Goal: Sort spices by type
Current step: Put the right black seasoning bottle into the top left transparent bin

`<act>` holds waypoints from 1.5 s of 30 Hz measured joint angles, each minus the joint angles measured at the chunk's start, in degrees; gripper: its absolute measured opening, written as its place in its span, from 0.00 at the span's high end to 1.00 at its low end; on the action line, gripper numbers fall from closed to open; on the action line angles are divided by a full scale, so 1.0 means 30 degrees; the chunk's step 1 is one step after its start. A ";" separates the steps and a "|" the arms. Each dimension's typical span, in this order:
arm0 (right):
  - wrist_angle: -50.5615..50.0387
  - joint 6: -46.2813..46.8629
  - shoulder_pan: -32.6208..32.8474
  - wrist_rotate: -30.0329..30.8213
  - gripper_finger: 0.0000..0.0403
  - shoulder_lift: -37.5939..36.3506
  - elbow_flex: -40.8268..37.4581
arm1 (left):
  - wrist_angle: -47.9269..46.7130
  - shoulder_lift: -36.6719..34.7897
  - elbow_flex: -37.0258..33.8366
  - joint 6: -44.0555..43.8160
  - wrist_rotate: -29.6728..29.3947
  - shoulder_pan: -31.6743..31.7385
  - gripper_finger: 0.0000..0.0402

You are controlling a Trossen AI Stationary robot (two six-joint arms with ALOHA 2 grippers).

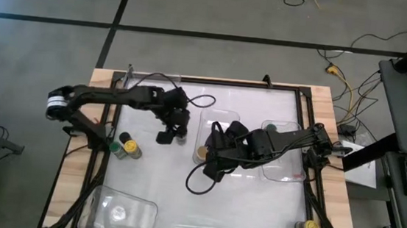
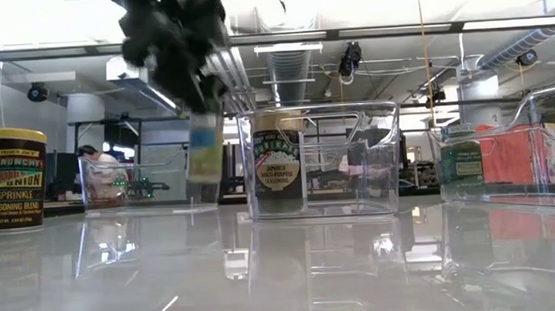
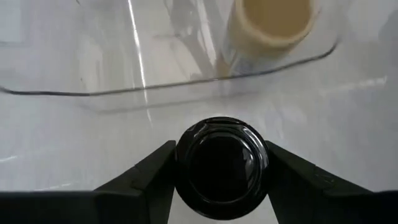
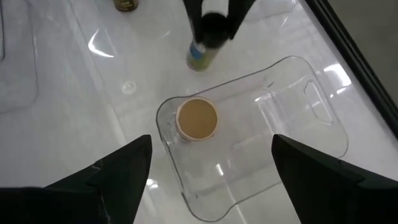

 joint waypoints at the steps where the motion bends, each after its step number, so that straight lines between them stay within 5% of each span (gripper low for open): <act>1: 0.0086 -0.0292 -0.0033 0.0007 0.21 0.0007 0.0000 | 0.0035 -0.0577 0.0007 -0.0399 0.0000 0.0000 0.52; 11: 0.1150 -0.2251 -0.0593 0.0011 0.23 0.0007 0.0124 | -0.1002 -0.5034 0.0051 -0.1655 -0.1962 0.1232 0.52; 22: 0.1149 -0.2363 -0.0619 -0.0026 0.21 -0.0088 0.0126 | -0.2689 -0.7460 0.0135 0.1098 -0.2528 0.6884 0.52; 30: 0.1186 -0.1621 -0.0505 -0.0110 0.26 -0.0088 0.0126 | -0.2282 -0.4799 0.0131 0.3995 -0.2408 1.0106 0.52; 45: 0.1149 -0.0178 0.0183 -0.0183 0.25 -0.0095 0.0124 | -0.0991 -0.0918 0.0189 0.6560 -0.1089 1.0258 0.52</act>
